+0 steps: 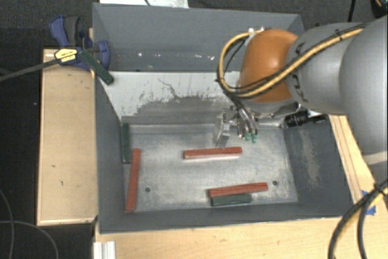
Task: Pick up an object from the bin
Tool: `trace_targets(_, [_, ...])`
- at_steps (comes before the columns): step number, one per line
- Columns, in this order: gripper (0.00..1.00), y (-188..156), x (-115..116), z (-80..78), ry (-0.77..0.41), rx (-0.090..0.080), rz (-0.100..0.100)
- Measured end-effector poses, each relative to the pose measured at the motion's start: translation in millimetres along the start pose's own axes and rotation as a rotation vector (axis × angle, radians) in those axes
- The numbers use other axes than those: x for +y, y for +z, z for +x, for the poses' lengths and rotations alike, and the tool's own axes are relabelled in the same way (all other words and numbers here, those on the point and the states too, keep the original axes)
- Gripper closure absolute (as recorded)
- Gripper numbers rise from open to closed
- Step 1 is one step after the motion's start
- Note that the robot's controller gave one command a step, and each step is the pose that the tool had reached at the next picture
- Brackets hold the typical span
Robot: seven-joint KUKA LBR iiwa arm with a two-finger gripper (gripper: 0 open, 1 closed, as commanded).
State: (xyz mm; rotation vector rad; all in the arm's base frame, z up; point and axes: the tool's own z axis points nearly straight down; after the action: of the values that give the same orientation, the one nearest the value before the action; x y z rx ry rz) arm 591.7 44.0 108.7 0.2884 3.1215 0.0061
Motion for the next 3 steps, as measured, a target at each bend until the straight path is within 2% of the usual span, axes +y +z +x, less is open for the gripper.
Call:
trace_targets(1, [0.00,1.0,-2.7,0.0,0.000,0.002,0.003])
trace_targets(2, [0.00,40.5,-1.5,21.7,-0.023,0.009,0.005])
trace_targets(3, [1.00,37.9,-1.2,19.8,-0.024,0.004,0.004])
